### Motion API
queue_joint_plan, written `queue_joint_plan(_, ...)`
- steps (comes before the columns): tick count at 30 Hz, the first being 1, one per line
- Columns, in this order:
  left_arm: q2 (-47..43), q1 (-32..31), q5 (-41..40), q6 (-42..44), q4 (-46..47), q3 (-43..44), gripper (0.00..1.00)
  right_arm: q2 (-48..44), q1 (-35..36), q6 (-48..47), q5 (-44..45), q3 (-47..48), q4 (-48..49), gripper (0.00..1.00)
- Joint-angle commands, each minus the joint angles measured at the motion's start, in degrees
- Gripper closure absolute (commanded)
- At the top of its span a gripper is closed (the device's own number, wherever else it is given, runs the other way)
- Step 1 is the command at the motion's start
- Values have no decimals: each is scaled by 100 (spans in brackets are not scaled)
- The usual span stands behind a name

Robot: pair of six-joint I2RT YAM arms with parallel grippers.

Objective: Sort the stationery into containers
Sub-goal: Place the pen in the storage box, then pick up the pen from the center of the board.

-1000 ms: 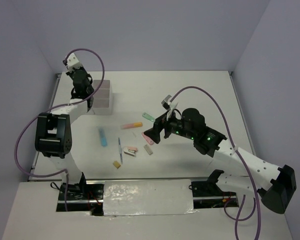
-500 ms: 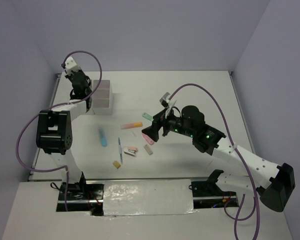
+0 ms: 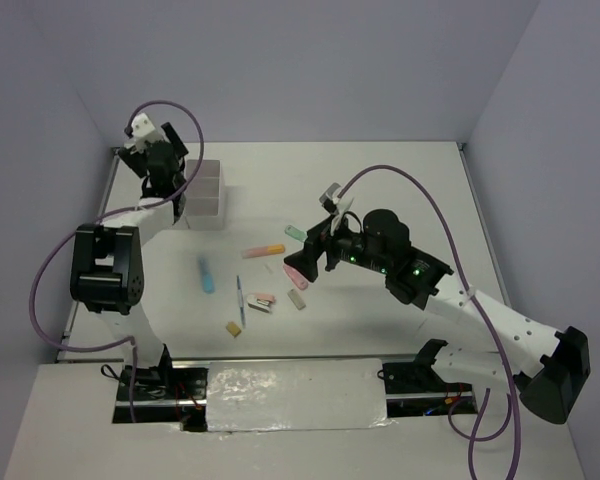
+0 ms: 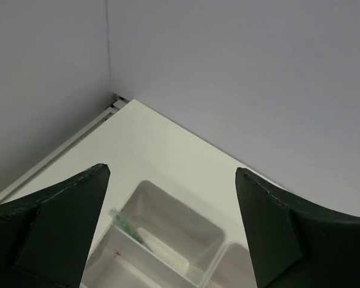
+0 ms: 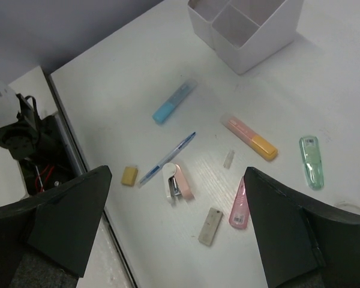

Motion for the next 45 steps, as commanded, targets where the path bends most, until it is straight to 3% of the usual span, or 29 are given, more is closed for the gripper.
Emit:
queue_joint_plan(1, -719, -239, -100, -500, -1601, 1444, 1, 157, -130, 217, 250, 560, -146, 0)
queue_joint_plan(2, -659, -274, 309, -841, -3314, 2527, 1, 375, -157, 331, 320, 665, -251, 0)
queue_joint_plan(4, -518, -283, 751, -1325, -5167, 3596, 1, 605, -297, 621, 670, 981, -568, 0)
queue_joint_plan(5, -457, -309, 1162, -1676, -6534, 4219, 1, 797, -324, 701, 786, 1087, -673, 0)
queue_joint_plan(7, -604, -380, 1455, -1802, -7204, 4209, 1, 957, -403, 911, 1188, 1386, -1051, 2)
queue_joint_plan(9, -1139, -616, 1456, -2110, -7636, 3455, 1, 1062, -456, 991, 1392, 1518, -1375, 2)
queue_joint_plan(10, -1629, -878, 1491, -2128, -7542, 2634, 1, 1141, -526, 1027, 1541, 1676, -1517, 4)
queue_joint_plan(14, -2764, -1652, 1324, -2425, -7330, 848, 1, 1291, -622, 966, 1902, 2055, -2272, 14)
queue_joint_plan(16, -3239, -2013, 1254, -2531, -7312, 213, 2, 1248, -640, 895, 1947, 2134, -2370, 18)
queue_joint_plan(19, -3671, -2487, 1210, -2698, -7470, -377, 11, 1265, -667, 842, 2245, 2283, -2748, 19)
queue_joint_plan(25, -3664, -3324, 885, -3103, -8015, -968, 28, 1230, -702, 834, 2035, 2099, -2626, 19)
queue_joint_plan(27, -3629, -3403, 1015, -3112, -7981, -1100, 39, 1256, -702, 851, 1895, 2003, -2564, 20)
queue_joint_plan(33, -3656, -3509, 1236, -3156, -7734, -1636, 39, 1177, -693, 816, 1658, 1783, -2424, 20)
queue_joint_plan(45, -3225, -3500, 1763, -3182, -7480, -1795, 41, 1282, -693, 746, 1473, 1660, -2213, 20)
